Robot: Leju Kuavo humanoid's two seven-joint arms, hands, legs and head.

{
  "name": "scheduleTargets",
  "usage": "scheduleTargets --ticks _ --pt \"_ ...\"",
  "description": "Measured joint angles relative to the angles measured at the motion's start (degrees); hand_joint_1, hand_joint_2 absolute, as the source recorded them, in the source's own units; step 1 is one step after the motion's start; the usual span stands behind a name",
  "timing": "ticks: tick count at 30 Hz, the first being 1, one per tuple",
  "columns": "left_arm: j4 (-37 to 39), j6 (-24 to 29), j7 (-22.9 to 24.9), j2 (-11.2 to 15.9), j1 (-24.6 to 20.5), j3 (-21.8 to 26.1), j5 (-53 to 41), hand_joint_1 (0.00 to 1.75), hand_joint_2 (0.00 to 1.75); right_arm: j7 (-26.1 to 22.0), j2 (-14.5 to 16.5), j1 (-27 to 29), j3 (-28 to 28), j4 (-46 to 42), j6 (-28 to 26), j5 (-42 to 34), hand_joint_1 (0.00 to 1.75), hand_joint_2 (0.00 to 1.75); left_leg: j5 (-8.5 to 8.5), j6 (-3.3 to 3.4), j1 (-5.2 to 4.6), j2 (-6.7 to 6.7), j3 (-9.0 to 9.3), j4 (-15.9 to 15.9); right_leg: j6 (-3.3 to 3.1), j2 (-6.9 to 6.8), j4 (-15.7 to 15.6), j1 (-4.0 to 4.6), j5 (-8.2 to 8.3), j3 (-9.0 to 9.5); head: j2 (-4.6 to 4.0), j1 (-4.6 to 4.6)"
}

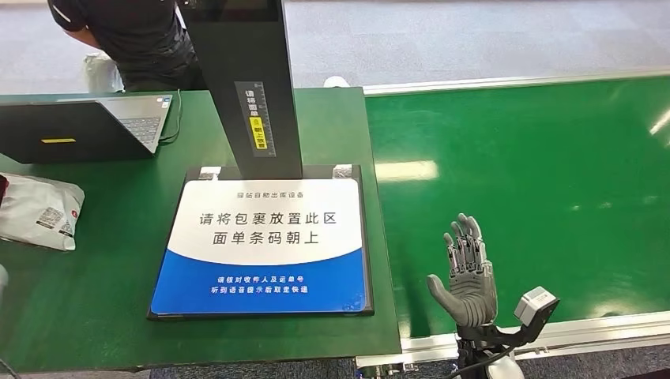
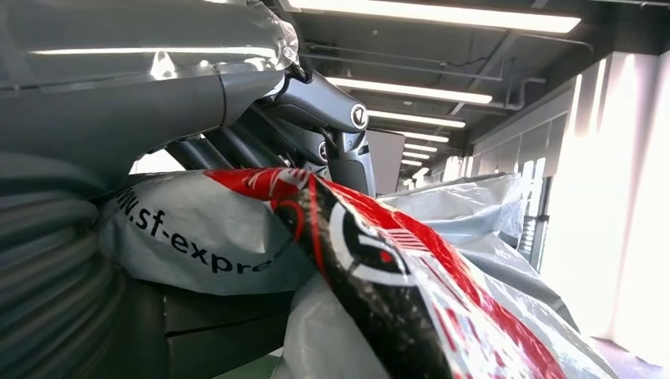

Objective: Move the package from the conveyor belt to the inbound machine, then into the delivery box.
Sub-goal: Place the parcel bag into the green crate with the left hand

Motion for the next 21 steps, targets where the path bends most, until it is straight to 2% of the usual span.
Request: scheduleTargets --ticks 3,7,21 --pt "0.8 0.0 0.1 0.4 -0.2 0.5 -0.1 1.75 1.75 0.0 0.1 -0.1 0.0 0.1 0.0 0.0 0.0 1.75 0.0 0.0 0.0 0.03 0.0 0.0 -0.01 0.01 0.0 0.0 0.02 -0.01 0.0 0.0" --pt "1.7 0.0 0.8 0.6 -0.6 0.7 -0.8 0.01 1.75 0.0 0.2 -0.3 0.0 0.2 0.0 0.1 0.0 1.75 0.0 0.0 0.0 0.03 0.01 0.0 -0.01 0.01 0.0 0.01 0.02 -0.01 0.0 -0.01" --pt "3.4 -0.1 0.5 0.6 -2.1 1.4 -1.8 0.0 1.75 0.0 0.3 -0.2 0.0 0.2 0.1 0.2 0.0 1.75 0.0 0.0 0.0 0.03 0.02 0.0 -0.02 0.01 0.0 0.01 0.02 0.0 0.0 -0.01"
